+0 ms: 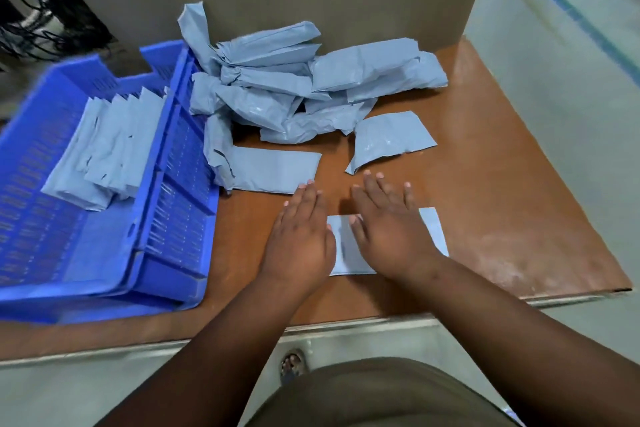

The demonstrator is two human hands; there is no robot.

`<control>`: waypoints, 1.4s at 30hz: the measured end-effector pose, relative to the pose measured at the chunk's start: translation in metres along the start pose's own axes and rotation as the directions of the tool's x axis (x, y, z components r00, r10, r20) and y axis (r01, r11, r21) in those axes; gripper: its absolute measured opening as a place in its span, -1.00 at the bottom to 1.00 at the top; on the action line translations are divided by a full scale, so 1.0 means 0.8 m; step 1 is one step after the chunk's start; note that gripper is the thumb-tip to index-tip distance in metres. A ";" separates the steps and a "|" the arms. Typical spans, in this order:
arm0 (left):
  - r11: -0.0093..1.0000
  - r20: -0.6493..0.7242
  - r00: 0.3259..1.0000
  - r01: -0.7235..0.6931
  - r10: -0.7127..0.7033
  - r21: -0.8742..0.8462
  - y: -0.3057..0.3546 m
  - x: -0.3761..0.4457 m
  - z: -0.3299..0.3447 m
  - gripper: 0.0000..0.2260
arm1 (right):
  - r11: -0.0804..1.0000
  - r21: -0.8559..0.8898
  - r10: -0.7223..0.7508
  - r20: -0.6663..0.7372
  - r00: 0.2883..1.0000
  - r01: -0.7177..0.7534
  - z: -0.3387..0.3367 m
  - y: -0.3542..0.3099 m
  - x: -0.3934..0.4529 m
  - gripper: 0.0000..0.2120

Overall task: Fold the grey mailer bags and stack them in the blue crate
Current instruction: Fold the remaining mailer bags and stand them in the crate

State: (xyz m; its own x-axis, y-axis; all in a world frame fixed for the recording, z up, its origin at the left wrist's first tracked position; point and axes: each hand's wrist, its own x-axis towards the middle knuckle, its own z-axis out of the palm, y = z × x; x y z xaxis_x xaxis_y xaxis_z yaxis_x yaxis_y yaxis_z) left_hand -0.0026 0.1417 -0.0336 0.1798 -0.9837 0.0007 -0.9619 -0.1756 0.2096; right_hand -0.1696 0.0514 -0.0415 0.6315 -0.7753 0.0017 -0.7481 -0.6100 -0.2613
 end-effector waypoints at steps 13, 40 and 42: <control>0.992 0.128 0.992 -0.022 0.006 0.125 -0.008 0.009 0.050 -0.38 | 0.994 -0.109 0.020 0.060 0.998 -0.013 0.049 -0.019 0.012 -0.37; 0.984 0.127 0.983 -0.146 0.133 0.100 0.082 0.018 0.067 -0.39 | 0.989 -0.138 -0.037 0.109 0.993 0.052 0.021 0.076 -0.041 -0.35; 0.983 0.109 0.986 -0.137 0.124 0.119 0.083 0.019 0.068 -0.39 | 0.989 -0.145 0.000 0.096 0.995 0.014 0.026 0.079 -0.041 -0.34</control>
State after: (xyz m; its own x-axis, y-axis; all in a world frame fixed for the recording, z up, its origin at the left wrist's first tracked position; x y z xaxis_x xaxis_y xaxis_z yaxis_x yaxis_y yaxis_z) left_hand -0.0751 0.1131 -0.0730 0.0354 -0.9962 -0.0794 -0.9951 -0.0425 0.0898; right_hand -0.2335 0.0419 -0.0779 0.6484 -0.7558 -0.0909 -0.7606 -0.6383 -0.1181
